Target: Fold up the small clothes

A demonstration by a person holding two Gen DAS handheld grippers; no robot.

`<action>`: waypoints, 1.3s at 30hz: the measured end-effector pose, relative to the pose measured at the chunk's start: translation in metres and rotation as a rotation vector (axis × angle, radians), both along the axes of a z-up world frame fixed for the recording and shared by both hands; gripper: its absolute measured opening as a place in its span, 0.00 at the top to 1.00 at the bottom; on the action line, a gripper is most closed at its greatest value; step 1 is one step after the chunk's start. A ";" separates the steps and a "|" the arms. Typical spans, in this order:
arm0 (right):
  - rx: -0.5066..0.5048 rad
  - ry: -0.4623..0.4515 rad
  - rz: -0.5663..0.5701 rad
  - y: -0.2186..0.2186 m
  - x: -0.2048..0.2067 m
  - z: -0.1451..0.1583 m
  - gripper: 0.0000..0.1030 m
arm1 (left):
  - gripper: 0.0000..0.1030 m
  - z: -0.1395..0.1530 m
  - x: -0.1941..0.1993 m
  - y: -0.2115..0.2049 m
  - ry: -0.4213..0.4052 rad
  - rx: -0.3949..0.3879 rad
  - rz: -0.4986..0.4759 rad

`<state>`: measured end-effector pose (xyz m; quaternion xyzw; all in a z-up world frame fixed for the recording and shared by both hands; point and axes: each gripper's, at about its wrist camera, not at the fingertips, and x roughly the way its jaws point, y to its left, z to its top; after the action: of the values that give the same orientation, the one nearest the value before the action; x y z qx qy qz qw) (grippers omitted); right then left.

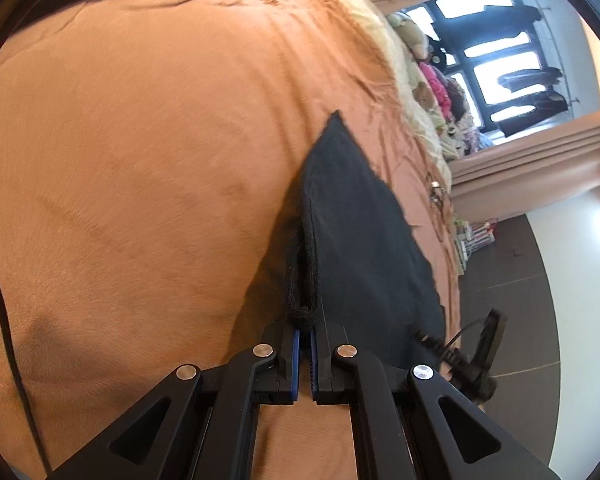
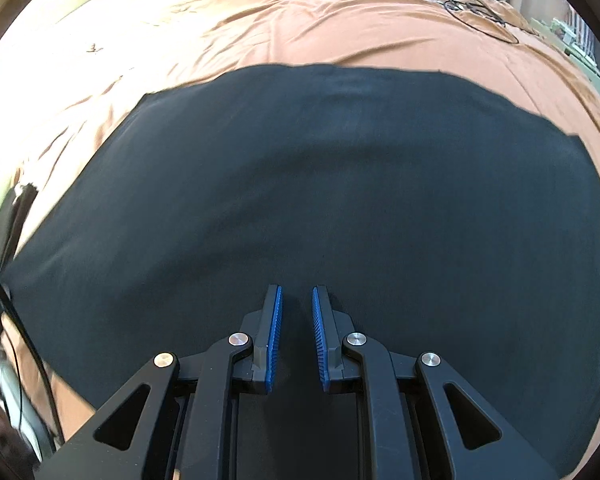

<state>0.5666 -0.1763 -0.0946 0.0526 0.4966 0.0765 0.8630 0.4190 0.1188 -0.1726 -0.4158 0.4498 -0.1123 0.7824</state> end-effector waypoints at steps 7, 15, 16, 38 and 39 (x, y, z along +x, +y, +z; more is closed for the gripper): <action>0.076 0.004 0.010 0.007 -0.045 -0.011 0.88 | 0.97 0.054 0.010 -0.024 -0.100 0.009 -0.067; 0.242 -0.016 -0.069 -0.001 -0.089 -0.029 0.88 | 0.97 0.103 0.028 -0.061 -0.179 0.030 -0.163; 0.244 -0.019 -0.066 -0.003 -0.093 -0.028 0.88 | 0.97 0.109 0.031 -0.067 -0.189 0.035 -0.181; 0.504 0.006 -0.034 -0.052 -0.084 -0.040 0.91 | 0.97 0.196 0.069 -0.232 -0.313 0.167 -0.446; 0.524 0.012 -0.031 -0.057 -0.085 -0.038 0.91 | 0.97 0.197 0.070 -0.240 -0.312 0.167 -0.458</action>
<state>0.4813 -0.2332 -0.1330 0.2822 0.4643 0.1889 0.8180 0.4891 -0.1214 0.0242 -0.2150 0.4140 -0.3113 0.8279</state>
